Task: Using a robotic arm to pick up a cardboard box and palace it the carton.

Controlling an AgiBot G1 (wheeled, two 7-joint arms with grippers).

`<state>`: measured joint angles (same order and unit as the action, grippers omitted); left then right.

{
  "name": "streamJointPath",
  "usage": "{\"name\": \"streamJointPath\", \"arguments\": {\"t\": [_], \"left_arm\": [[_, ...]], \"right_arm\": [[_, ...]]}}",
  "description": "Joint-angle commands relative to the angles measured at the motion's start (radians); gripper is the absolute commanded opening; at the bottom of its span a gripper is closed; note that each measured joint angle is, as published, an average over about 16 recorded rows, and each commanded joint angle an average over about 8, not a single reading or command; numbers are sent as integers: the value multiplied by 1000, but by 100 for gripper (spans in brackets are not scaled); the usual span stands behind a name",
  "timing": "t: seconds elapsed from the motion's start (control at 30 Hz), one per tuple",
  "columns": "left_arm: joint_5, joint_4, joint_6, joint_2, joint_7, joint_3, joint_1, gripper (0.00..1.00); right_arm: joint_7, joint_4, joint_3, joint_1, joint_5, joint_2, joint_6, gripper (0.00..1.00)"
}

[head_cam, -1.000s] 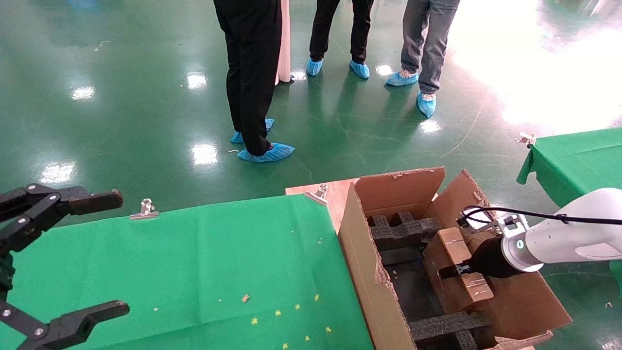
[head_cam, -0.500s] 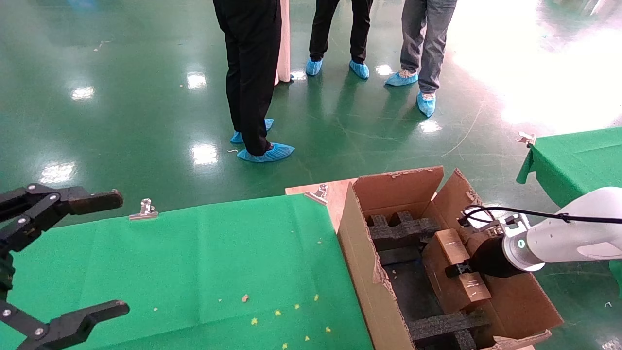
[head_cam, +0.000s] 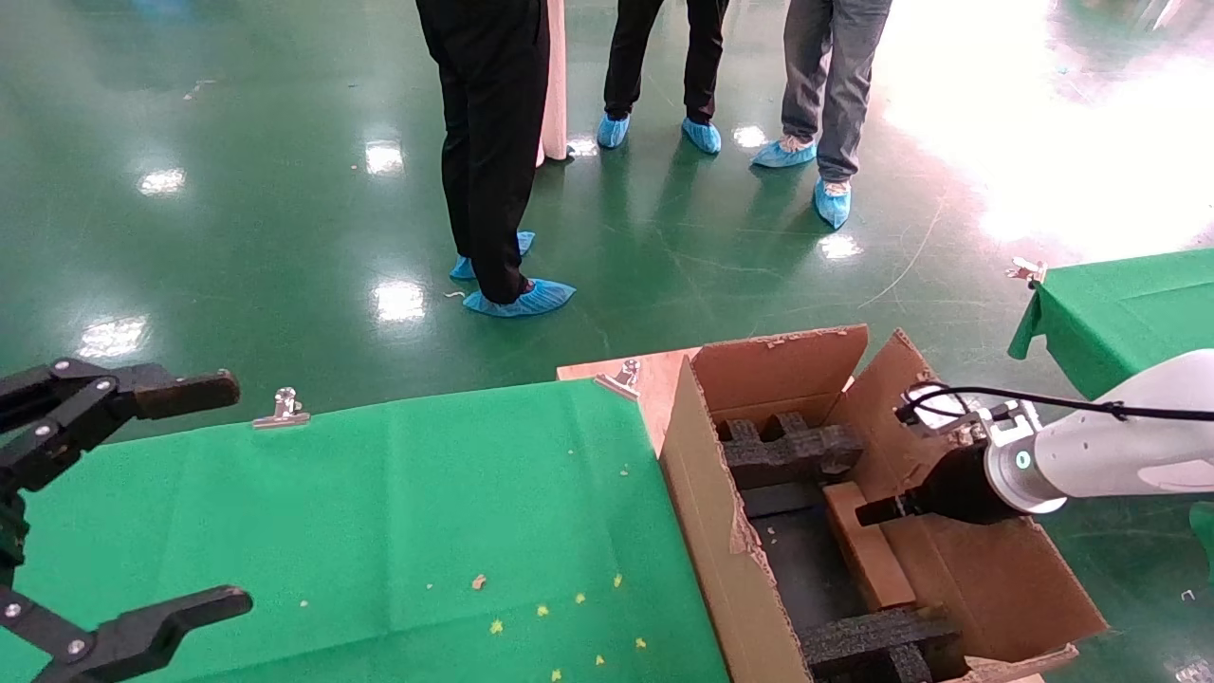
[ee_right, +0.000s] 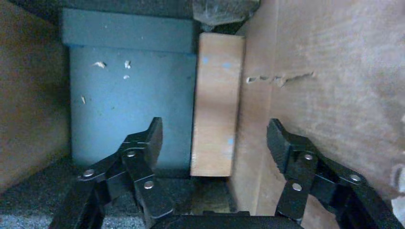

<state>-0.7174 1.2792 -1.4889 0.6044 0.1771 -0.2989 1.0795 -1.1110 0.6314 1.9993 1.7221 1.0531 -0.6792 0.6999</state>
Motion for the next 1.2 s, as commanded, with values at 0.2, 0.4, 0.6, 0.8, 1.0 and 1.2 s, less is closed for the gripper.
{"name": "streamJointPath", "arguments": {"t": [0.2,0.4,0.6,0.8,1.0,1.2], "left_arm": [[0,0,0,0,0,0,0,100],[0,0,0,0,0,-1,0,100],[1,0,0,0,0,-1,0,100],[1,0,1,-1,-1,-1,0,100],[1,0,1,-1,-1,-1,0,100],[1,0,1,-1,-1,-1,0,100]], "right_arm": [[7,54,-14,60,13,27,-28,100],[53,197,-63,152,7,89,-79,100],[169,416,-147,225,-51,178,-87,100],[279,545,-213,249,-125,218,-39,100],[294,570,-228,254,-145,221,-21,100],[287,550,-226,244,-135,217,-25,100]]}}
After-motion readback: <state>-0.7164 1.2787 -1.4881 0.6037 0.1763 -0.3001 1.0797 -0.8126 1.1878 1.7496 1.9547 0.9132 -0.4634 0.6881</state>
